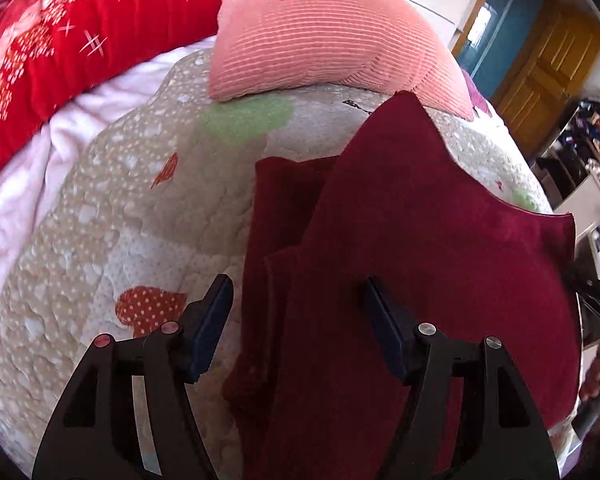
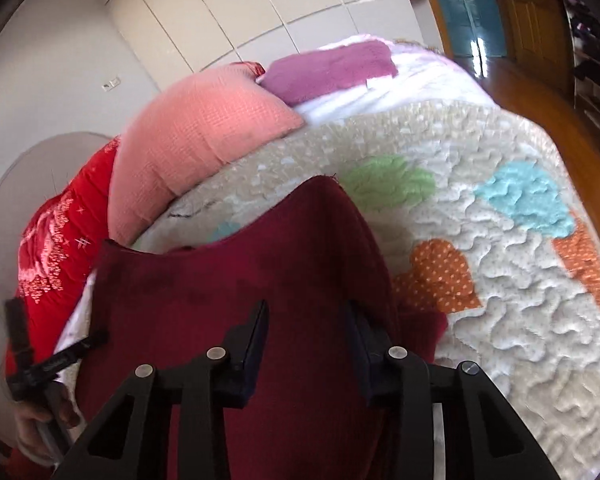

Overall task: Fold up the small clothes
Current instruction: 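Lift the hem with both grippers and fold it toward the collar, then lay the folded hem down and open both grippers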

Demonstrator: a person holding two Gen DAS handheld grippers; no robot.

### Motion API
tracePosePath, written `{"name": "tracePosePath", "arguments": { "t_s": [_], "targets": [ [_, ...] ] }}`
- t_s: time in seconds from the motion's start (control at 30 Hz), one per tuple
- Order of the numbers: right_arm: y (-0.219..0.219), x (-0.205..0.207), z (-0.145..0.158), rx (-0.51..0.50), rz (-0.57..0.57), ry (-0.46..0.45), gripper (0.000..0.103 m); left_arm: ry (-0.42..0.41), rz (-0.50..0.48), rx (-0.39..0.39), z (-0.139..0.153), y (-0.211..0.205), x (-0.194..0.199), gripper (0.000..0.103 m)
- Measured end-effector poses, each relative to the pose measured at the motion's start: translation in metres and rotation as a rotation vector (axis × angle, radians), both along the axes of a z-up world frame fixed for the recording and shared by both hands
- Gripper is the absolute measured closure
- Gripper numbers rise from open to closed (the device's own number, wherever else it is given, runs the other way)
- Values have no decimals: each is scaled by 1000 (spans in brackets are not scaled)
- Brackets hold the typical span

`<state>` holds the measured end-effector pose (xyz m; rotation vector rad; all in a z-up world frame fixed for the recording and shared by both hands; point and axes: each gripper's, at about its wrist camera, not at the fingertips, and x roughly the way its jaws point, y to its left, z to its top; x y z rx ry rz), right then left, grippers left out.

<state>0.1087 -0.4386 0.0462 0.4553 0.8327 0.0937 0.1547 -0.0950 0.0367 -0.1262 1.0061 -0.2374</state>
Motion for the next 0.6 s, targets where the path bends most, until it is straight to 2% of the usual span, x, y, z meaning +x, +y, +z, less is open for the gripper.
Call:
{"name": "tracePosePath", "arguments": {
  "t_s": [0.13, 0.23, 0.33, 0.4, 0.5, 0.57, 0.6],
  "targets": [
    [10, -31, 23, -36, 74, -31, 54, -15, 12, 25, 1, 7, -18, 36],
    [14, -38, 19, -77, 82, -34, 51, -36, 13, 46, 1, 11, -33, 36],
    [18, -16, -9, -96, 83, 125, 51, -46, 16, 53, 4, 15, -45, 36],
    [33, -16, 3, -156, 81, 106, 51, -54, 12, 53, 6, 19, -54, 36],
    [69, -16, 33, -125, 153, -2, 51, -66, 0, 80, 9, 25, -68, 36],
    [100, -6, 44, -94, 222, -36, 51, -63, 4, 67, 9, 30, -73, 36],
    [113, -1, 46, -72, 257, -46, 60, -60, 7, 59, 8, 32, -75, 36]
  ]
}}
